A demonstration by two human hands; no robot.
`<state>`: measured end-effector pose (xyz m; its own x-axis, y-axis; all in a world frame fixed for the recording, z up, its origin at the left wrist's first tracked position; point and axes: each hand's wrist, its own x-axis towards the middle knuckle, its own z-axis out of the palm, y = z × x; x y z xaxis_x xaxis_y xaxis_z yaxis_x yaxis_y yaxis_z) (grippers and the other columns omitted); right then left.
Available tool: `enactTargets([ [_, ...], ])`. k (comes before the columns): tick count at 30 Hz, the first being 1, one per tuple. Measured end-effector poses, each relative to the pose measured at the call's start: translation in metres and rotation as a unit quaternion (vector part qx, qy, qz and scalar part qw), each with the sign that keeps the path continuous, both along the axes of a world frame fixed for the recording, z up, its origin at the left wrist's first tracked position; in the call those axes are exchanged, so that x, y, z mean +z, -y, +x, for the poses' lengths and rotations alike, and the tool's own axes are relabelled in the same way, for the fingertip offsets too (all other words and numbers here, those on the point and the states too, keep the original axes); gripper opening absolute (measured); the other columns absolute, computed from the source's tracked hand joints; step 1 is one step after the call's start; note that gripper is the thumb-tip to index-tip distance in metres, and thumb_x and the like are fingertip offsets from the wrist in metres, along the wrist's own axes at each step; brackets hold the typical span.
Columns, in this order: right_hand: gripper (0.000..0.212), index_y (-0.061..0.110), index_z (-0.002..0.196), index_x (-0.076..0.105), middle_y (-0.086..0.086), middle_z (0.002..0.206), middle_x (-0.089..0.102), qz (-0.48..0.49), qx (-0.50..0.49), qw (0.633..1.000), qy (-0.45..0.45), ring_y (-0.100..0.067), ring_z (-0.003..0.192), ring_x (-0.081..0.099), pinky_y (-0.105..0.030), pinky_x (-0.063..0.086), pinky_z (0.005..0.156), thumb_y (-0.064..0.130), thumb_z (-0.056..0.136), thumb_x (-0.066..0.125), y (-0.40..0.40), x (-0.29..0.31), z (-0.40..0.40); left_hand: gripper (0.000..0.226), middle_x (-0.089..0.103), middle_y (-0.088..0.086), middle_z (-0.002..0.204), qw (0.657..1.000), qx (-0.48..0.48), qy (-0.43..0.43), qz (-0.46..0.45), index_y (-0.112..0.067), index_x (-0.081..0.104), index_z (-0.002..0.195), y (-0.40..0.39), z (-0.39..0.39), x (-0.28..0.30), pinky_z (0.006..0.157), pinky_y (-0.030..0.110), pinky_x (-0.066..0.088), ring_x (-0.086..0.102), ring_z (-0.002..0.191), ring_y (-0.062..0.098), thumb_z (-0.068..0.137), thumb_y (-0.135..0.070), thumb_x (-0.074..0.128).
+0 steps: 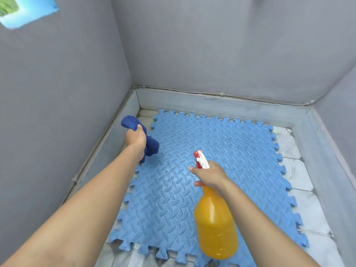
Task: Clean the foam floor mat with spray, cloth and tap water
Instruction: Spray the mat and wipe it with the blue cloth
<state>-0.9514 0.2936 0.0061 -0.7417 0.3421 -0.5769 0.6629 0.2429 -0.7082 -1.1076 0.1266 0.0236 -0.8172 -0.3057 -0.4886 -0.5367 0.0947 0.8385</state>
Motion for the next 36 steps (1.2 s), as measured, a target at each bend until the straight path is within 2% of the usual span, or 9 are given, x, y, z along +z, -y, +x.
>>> enactTargets([
  [4,0.035,0.019,0.078,0.046,-0.001,0.076,0.060,0.003,-0.035,0.999,0.030,-0.011,0.056,0.067,-0.033,0.054,0.082,0.043,0.084,0.070,0.008,-0.005,0.016,0.039,0.064,0.010,0.121,0.998,-0.050,-0.005,-0.021,-0.012,0.058,0.125,0.003,0.007,0.001,0.085,0.035,0.041,0.059,0.110,0.032,0.100,-0.037,0.041],
  [10,0.033,0.016,0.095,0.055,0.005,0.088,0.056,-0.039,-0.030,0.999,0.007,-0.019,0.074,0.075,-0.034,0.054,0.092,0.044,0.084,0.070,0.009,0.008,0.016,0.038,0.060,0.012,0.124,0.986,-0.129,-0.089,-0.049,-0.013,0.053,0.133,0.007,0.007,0.021,0.091,0.035,0.041,0.055,0.119,0.033,0.104,-0.031,0.038],
  [16,0.043,0.017,0.067,0.046,0.000,0.076,0.054,0.063,-0.021,0.998,-0.007,-0.018,0.069,0.061,-0.032,0.044,0.069,0.053,0.088,0.060,0.020,0.011,0.023,0.038,0.062,0.013,0.125,0.995,-0.082,-0.050,-0.027,-0.012,0.054,0.129,0.011,0.021,0.020,0.101,0.042,0.042,0.056,0.117,0.035,0.102,-0.035,0.040],
  [20,0.027,0.018,0.080,0.049,-0.007,0.111,0.060,0.069,0.040,0.995,-0.066,-0.026,0.115,0.054,-0.035,0.040,0.092,0.039,0.097,0.050,0.024,0.011,0.025,0.039,0.060,0.016,0.126,0.997,-0.057,-0.035,-0.026,-0.007,0.053,0.128,0.014,0.025,0.023,0.105,0.046,0.041,0.055,0.119,0.037,0.102,-0.035,0.040],
  [22,0.029,0.011,0.090,0.055,-0.001,0.091,0.057,0.027,0.037,0.994,-0.100,-0.022,0.096,0.057,-0.039,0.048,0.088,0.038,0.098,0.049,0.027,0.009,0.028,0.039,0.060,0.017,0.126,0.998,-0.052,-0.039,-0.026,-0.007,0.053,0.127,0.014,0.026,0.028,0.105,0.046,0.041,0.055,0.119,0.037,0.102,-0.034,0.040],
  [24,0.033,0.012,0.082,0.055,0.002,0.076,0.056,0.008,0.006,0.993,-0.119,-0.014,0.072,0.051,-0.034,0.045,0.069,0.040,0.098,0.050,0.028,0.008,0.034,0.039,0.060,0.017,0.126,0.998,-0.050,-0.043,-0.024,-0.007,0.053,0.128,0.014,0.026,0.032,0.105,0.046,0.041,0.055,0.119,0.037,0.102,-0.035,0.041],
  [29,0.032,0.015,0.082,0.058,-0.004,0.076,0.065,-0.008,-0.071,0.987,-0.143,-0.016,0.078,0.065,-0.040,0.055,0.076,0.043,0.095,0.052,0.020,0.001,0.043,0.040,0.062,0.015,0.123,0.996,-0.071,-0.052,-0.014,-0.011,0.054,0.129,0.014,0.029,0.041,0.099,0.042,0.042,0.057,0.113,0.036,0.102,-0.036,0.041],
  [32,0.026,0.018,0.097,0.059,-0.006,0.096,0.064,-0.075,-0.081,0.983,-0.148,-0.019,0.090,0.068,-0.032,0.058,0.059,0.043,0.091,0.062,0.019,0.001,0.044,0.036,0.061,0.013,0.118,0.989,-0.117,-0.086,-0.029,-0.012,0.054,0.128,0.010,0.034,0.046,0.088,0.038,0.042,0.055,0.102,0.032,0.102,-0.033,0.040],
  [36,0.040,0.008,0.092,0.060,-0.004,0.080,0.066,-0.037,-0.127,0.981,-0.143,-0.022,0.068,0.074,-0.031,0.051,0.054,0.047,0.087,0.066,0.016,0.004,0.046,0.038,0.060,0.017,0.126,0.974,-0.177,-0.129,-0.056,-0.010,0.053,0.132,0.006,0.039,0.046,0.090,0.040,0.043,0.056,0.115,0.037,0.103,-0.031,0.039],
])
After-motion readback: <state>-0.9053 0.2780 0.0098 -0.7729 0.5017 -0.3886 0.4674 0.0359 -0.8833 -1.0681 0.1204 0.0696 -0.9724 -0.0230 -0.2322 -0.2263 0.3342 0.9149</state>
